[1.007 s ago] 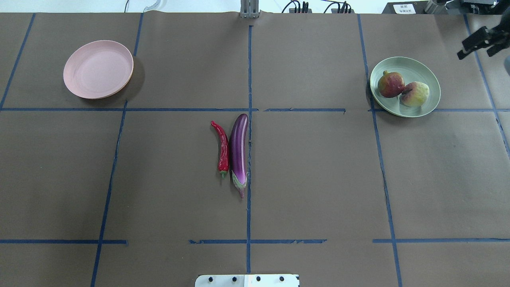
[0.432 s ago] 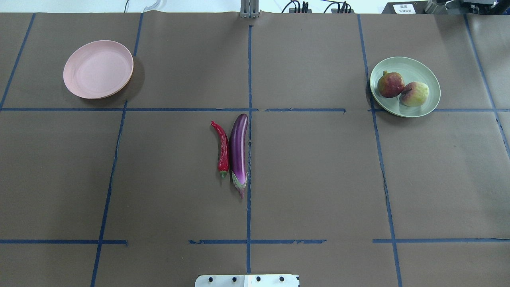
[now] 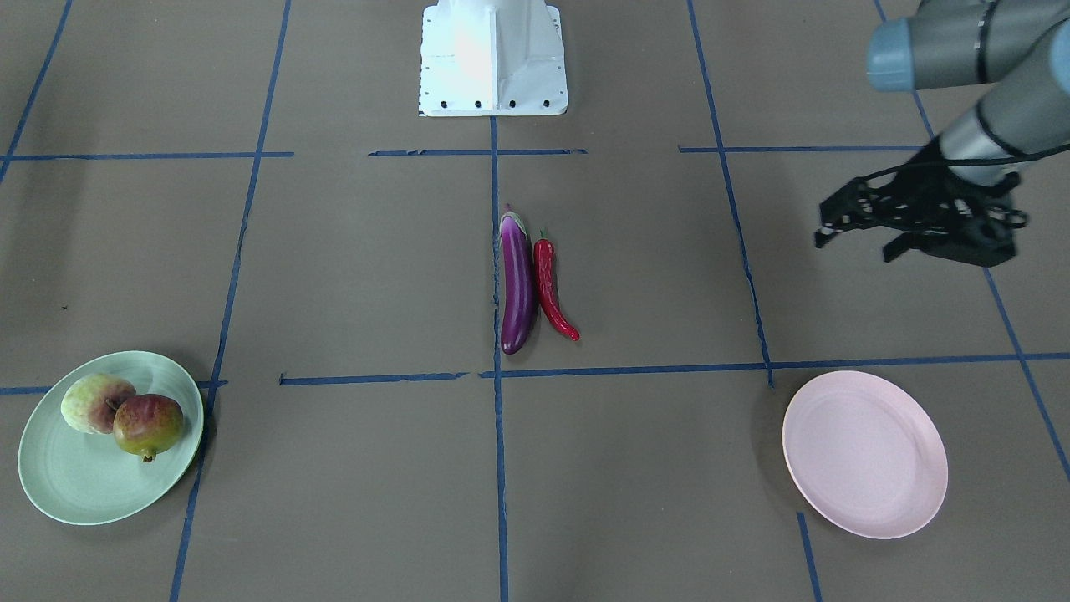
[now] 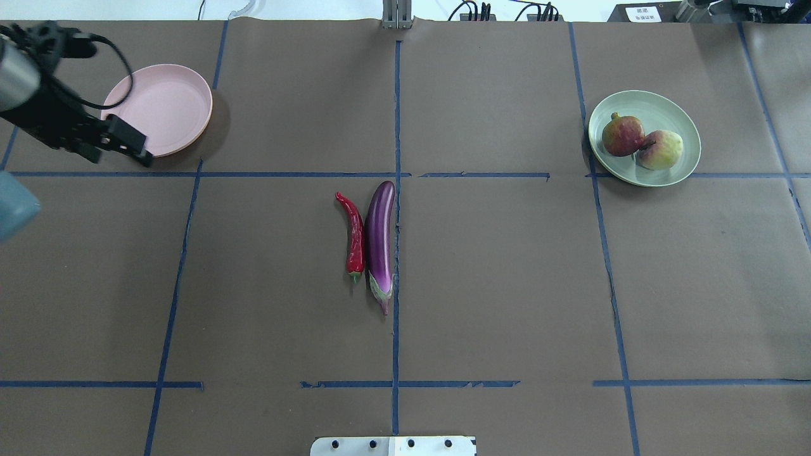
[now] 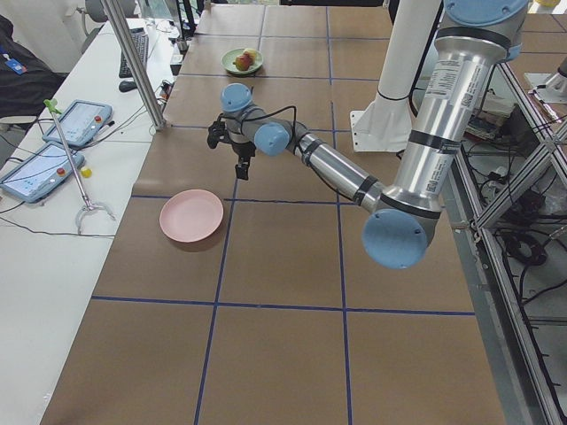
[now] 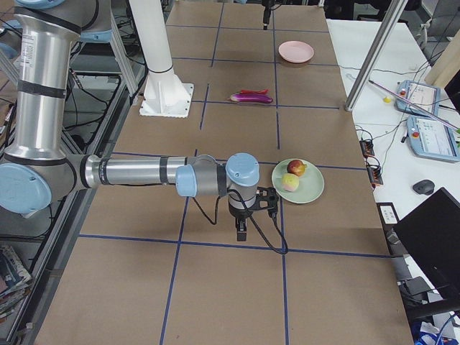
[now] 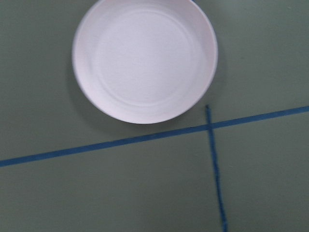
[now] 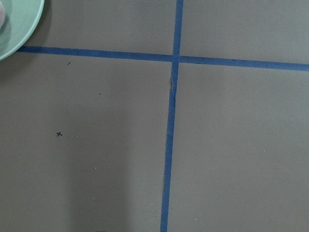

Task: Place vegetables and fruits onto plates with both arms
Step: 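Move the left gripper to the purple eggplant and grasp it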

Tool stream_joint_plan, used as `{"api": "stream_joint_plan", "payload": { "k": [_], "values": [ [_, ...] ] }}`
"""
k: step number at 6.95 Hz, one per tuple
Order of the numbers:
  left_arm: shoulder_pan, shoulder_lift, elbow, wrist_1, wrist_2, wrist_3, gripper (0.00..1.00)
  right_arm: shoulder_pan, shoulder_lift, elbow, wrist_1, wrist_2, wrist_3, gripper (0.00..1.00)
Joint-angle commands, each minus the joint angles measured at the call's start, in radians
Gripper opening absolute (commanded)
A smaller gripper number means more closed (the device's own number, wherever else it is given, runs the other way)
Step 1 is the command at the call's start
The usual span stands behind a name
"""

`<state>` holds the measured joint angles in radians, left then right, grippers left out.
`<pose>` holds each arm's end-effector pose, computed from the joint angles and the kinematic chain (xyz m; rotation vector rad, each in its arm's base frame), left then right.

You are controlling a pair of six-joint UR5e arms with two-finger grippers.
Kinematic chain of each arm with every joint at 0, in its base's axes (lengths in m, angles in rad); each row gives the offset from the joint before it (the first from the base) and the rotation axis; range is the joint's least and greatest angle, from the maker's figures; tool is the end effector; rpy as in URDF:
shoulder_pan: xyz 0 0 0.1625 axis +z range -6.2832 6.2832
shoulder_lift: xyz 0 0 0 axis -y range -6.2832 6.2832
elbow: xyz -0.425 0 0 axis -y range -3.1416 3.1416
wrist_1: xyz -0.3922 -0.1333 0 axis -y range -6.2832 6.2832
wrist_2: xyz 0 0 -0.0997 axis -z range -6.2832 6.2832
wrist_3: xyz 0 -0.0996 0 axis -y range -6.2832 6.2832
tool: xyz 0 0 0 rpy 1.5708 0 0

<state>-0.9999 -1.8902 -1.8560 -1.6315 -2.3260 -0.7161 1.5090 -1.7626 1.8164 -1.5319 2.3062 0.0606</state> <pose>0.2583 -0.5226 0.3386 0.0702 0.9589 0.1172 0.0406 -0.4200 0.6229 0.0434 -0.7389 -0.0352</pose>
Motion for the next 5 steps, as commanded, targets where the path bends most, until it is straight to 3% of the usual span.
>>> {"api": "stream_joint_plan", "payload": {
  "k": [1,3,5],
  "values": [
    [0.273,-0.188,0.059,0.004,0.196,-0.335,1.00,0.000,-0.006,0.006,0.001,-0.005,0.002,1.00],
    [0.426,-0.382,0.226,-0.004,0.363,-0.544,1.00,0.000,-0.009,0.004,0.006,-0.004,0.002,1.00],
    [0.460,-0.470,0.339,-0.011,0.387,-0.603,1.00,0.000,-0.011,0.006,0.007,-0.004,0.002,1.00]
  ]
}}
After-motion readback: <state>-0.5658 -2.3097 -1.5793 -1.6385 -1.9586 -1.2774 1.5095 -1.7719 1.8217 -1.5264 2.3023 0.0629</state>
